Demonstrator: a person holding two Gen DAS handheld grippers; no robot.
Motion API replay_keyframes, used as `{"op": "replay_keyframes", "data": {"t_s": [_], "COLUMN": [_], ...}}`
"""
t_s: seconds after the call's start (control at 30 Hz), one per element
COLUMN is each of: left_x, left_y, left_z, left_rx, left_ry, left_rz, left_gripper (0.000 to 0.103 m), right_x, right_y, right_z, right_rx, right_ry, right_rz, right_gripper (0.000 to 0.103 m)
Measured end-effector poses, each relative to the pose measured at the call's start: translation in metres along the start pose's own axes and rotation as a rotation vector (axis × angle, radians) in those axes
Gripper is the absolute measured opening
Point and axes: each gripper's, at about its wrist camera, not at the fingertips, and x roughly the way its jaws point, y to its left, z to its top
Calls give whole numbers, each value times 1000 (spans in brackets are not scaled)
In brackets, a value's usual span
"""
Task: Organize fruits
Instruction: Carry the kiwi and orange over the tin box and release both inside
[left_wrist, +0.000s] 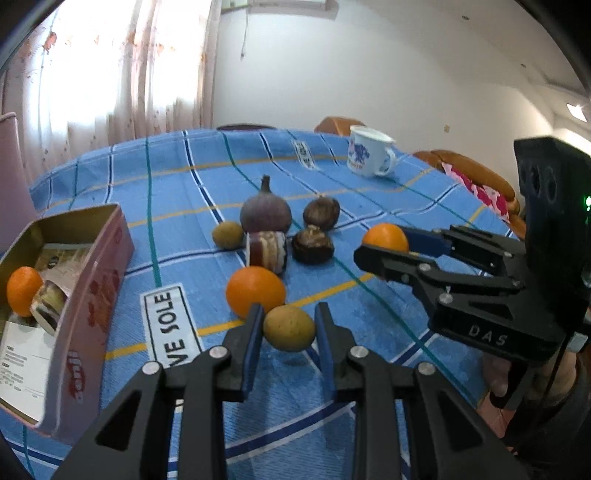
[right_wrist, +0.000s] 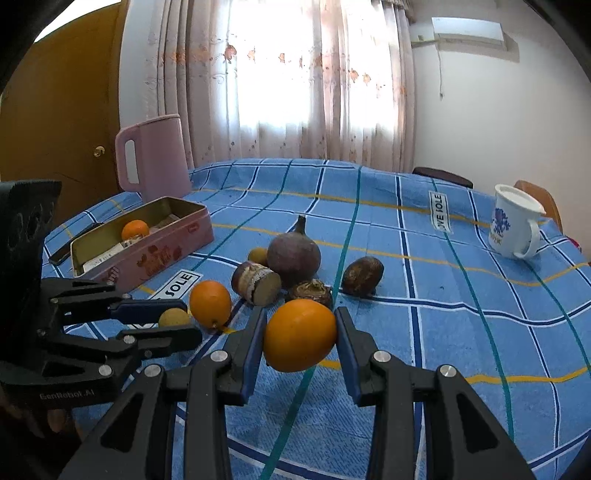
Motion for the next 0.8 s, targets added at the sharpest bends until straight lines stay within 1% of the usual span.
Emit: {"op": "replay_keyframes", "data": {"t_s": [0.2, 0.4, 0.53, 0.8], "left_x": [-9, -17, -22, -29], "left_y": [4, 3, 3, 0], "left_z": [0, 0, 0, 1], "left_rx": [-13, -5, 7, 30], "left_ry": [-58, -109, -136, -177], "left_rz": [10, 36, 71, 107], "left_gripper": [29, 29, 29, 29], "right_x": [-8, -14, -18, -24], "right_y": [5, 8, 9, 12], "right_z": [-1, -2, -3, -5], "right_rx": [-31, -51, -54, -74], "right_ry": [-51, -89, -110, -151], "right_rz": [5, 7, 3, 4], "right_gripper": [39, 39, 39, 39]}}
